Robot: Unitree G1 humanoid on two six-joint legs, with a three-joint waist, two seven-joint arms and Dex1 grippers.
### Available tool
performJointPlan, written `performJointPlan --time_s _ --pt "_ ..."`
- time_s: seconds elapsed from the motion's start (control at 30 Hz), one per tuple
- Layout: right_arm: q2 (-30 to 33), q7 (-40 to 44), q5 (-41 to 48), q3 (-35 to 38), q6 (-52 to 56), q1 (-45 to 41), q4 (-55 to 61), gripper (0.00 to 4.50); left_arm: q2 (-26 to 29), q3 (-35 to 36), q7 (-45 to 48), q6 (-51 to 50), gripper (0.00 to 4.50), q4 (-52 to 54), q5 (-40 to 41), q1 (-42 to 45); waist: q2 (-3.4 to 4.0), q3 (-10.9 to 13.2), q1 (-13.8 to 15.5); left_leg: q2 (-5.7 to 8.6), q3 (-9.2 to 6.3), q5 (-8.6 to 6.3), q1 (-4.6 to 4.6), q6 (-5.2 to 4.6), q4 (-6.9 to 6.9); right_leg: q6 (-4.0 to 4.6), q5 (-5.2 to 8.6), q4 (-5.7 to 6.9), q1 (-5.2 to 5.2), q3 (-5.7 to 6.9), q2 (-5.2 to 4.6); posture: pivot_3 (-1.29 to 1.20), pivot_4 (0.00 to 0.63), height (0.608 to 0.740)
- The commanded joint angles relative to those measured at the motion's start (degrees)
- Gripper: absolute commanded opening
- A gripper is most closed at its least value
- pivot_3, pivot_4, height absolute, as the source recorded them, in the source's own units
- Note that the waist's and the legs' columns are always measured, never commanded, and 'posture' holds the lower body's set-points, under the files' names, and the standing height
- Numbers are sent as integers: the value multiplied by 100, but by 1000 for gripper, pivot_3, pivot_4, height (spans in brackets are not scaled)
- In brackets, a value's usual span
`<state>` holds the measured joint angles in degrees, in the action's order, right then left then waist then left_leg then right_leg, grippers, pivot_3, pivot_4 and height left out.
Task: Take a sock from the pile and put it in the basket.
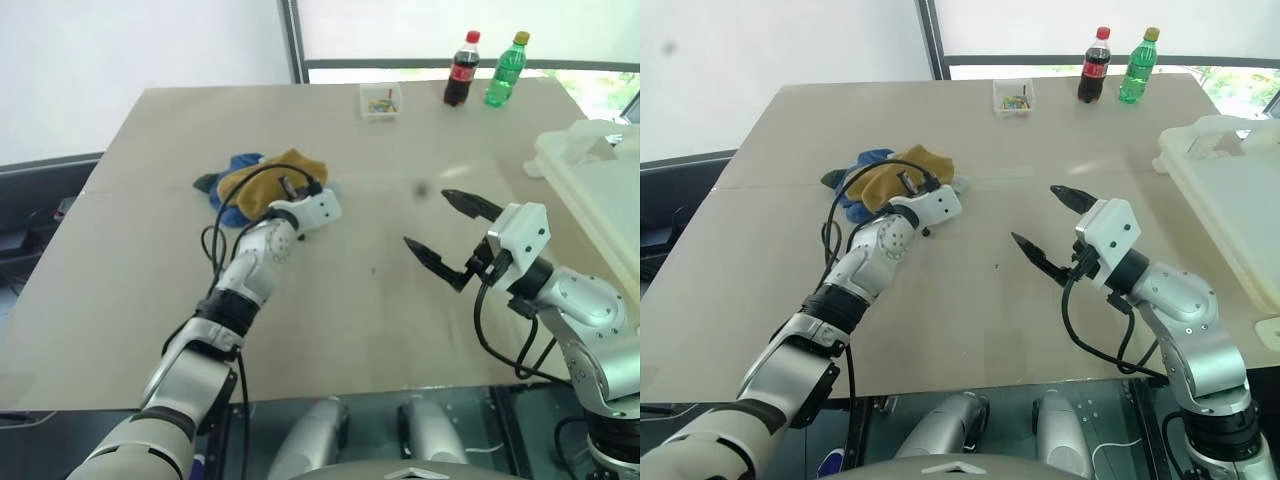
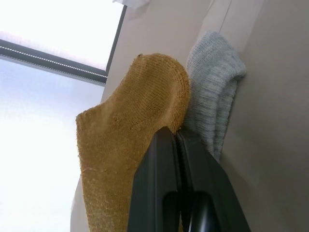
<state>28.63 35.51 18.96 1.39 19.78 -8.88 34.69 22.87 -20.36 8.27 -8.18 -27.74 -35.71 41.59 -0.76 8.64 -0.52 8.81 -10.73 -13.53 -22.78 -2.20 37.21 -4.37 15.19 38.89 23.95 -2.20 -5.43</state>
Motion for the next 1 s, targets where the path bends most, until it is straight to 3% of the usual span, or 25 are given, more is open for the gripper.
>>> performJointPlan --time_s 0.03,0.4,0.6,0.7,1.0 --pt "30 -38 45 66 -74 -92 117 4500 155 153 78 20 22 483 64 -194 0 0 -14 0 0 0 0 0 0 0 0 0 0 -1 0 0 150 740" --pt "3 -11 22 -22 -153 -102 -3 4500 948 694 1541 -375 22 3062 661 -1718 1 0 9 -2 2 0 2 -1 0 1 0 1 0 -6 1 0 150 740" --pt "20 27 26 -15 -194 -113 -75 4500 1053 1017 3513 -1611 22 4444 2383 -2269 2 0 -2 -2 1 -1 2 -1 -1 1 0 0 0 -4 1 0 150 740" --pt "64 58 31 22 -199 -107 -89 4500 1101 1022 4171 -2327 22 4829 3091 -2307 2 0 -4 -3 1 -1 2 -2 -1 1 0 0 -1 -3 2 0 150 740" --pt "328 31 111 330 -86 166 125 4500 722 308 4612 -4230 22 4755 4067 -1520 1 0 24 -2 -1 -1 4 -2 1 1 0 -1 -7 0 4 0 150 740"
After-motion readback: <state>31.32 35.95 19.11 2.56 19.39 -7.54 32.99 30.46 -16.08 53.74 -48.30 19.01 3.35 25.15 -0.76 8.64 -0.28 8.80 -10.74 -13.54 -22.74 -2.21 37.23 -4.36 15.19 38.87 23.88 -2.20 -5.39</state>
